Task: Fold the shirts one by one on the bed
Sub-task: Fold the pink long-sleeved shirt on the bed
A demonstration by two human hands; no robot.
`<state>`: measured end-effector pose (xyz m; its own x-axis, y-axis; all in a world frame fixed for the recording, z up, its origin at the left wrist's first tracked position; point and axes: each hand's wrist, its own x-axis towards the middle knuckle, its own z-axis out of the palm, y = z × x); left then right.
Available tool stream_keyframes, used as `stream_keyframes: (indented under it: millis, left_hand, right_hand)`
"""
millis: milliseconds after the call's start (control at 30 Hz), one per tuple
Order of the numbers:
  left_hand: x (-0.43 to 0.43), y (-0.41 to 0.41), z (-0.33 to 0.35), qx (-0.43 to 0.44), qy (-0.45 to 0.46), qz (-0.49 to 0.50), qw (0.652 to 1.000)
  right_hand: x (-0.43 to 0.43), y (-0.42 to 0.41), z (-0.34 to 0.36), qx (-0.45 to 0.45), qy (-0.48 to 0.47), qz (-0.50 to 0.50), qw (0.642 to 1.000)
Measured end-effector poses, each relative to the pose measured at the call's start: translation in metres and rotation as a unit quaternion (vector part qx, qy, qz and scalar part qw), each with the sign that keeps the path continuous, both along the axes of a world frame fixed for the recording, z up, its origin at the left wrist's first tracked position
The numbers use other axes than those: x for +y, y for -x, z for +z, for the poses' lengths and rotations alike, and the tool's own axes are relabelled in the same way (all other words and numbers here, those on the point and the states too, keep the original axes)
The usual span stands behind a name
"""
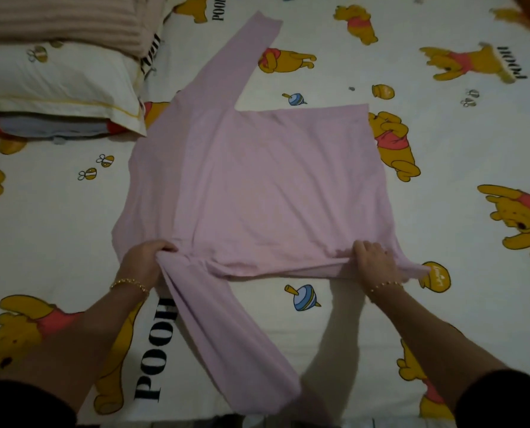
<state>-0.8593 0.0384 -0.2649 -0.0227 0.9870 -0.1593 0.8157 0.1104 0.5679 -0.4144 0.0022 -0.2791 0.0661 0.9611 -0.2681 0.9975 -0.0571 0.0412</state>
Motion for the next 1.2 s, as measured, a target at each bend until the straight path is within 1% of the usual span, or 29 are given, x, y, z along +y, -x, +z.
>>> stream_keyframes:
  millis: [133, 267, 333, 433, 533, 700, 767, 833, 967, 1067, 1133, 1200]
  left_hand:
    - [0.053, -0.007, -0.002, 0.025, -0.042, 0.007, 0.999]
    - [0.108, -0.009, -0.006, 0.065, -0.072, 0.013, 0.995]
    - [0.131, -0.008, -0.008, 0.065, -0.088, 0.026, 0.994]
    - [0.163, -0.005, -0.01, 0.056, -0.106, 0.061, 0.991]
    - [0.187, -0.002, -0.022, 0.063, -0.109, 0.058, 0.99]
    - [0.19, 0.006, -0.05, 0.081, -0.089, 0.097, 0.988]
    - [0.185, 0.014, -0.054, 0.106, -0.09, 0.079, 0.987]
    - [0.18, 0.023, -0.057, 0.136, -0.094, 0.048, 0.985]
    - [0.174, 0.03, -0.059, 0.174, -0.101, 0.048, 0.978]
    - [0.174, 0.028, -0.058, 0.172, -0.096, 0.057, 0.979]
    - [0.176, 0.034, -0.055, 0.165, -0.094, 0.071, 0.979]
    - [0.185, 0.039, -0.051, 0.16, -0.104, 0.093, 0.977]
  right_hand:
    - [0.054, -0.003, 0.002, -0.033, -0.027, -0.004, 0.999]
    - [0.107, -0.005, 0.006, -0.073, -0.033, -0.016, 0.997]
    - [0.131, -0.005, 0.005, -0.087, -0.042, -0.031, 0.995]
    - [0.163, -0.002, -0.002, -0.075, -0.069, -0.054, 0.993]
    - [0.189, 0.001, -0.011, -0.062, -0.071, -0.059, 0.994]
    - [0.201, 0.015, -0.029, 0.008, -0.083, -0.068, 0.994]
    - [0.201, 0.021, -0.031, 0.043, -0.111, -0.058, 0.991]
    - [0.199, 0.029, -0.032, 0.079, -0.137, -0.027, 0.987]
    - [0.199, 0.057, -0.036, 0.067, -0.126, 0.058, 0.988]
    - [0.202, 0.08, -0.039, 0.075, -0.119, 0.107, 0.984]
    - [0.206, 0.09, -0.042, 0.073, -0.118, 0.112, 0.984]
    - [0.214, 0.092, -0.039, 0.064, -0.121, 0.082, 0.987]
